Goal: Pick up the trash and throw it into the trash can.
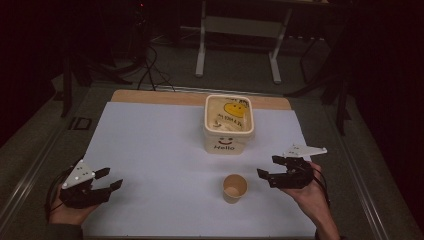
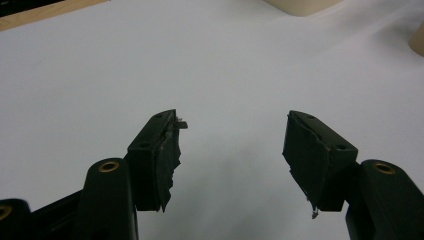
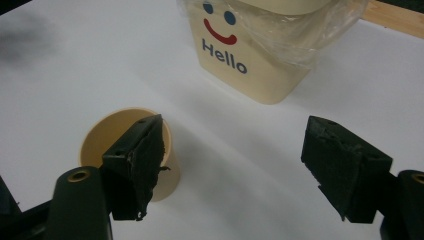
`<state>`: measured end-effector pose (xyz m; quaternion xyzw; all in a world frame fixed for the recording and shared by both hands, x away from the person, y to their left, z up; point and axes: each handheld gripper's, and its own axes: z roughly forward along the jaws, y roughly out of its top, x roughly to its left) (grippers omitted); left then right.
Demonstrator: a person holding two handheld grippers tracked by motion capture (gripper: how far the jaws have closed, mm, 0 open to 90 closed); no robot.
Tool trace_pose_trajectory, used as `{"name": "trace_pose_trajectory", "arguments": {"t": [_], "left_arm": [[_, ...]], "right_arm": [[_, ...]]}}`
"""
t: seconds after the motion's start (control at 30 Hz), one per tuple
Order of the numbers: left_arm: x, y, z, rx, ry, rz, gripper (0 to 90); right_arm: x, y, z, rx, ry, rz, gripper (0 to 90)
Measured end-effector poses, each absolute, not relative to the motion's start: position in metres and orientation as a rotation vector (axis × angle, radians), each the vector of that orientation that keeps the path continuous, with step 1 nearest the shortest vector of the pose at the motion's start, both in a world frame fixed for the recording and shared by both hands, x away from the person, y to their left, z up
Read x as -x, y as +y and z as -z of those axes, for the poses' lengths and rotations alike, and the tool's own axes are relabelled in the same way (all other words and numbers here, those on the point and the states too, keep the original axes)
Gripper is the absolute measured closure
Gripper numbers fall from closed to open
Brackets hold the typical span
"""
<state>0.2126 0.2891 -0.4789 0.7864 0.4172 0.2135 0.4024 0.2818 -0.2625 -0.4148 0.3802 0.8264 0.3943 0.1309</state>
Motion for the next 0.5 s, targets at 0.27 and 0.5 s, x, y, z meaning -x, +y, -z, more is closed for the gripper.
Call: {"name": "trace_pose_trajectory", "arguments": {"t": [0.27, 0.5], "left_arm": [[-0.213, 0.288, 0.479, -1.992, 1.054, -0.536, 39.2], [-0.213, 0.289, 0.479, -1.993, 1.059, -0.539, 38.0]], "right_arm": [[-0.286, -0.25, 0.412, -1.077, 2.441, -1.117, 22.0], [-0.29, -0.235, 0.41, -1.051, 2.484, -1.075, 18.8]]}}
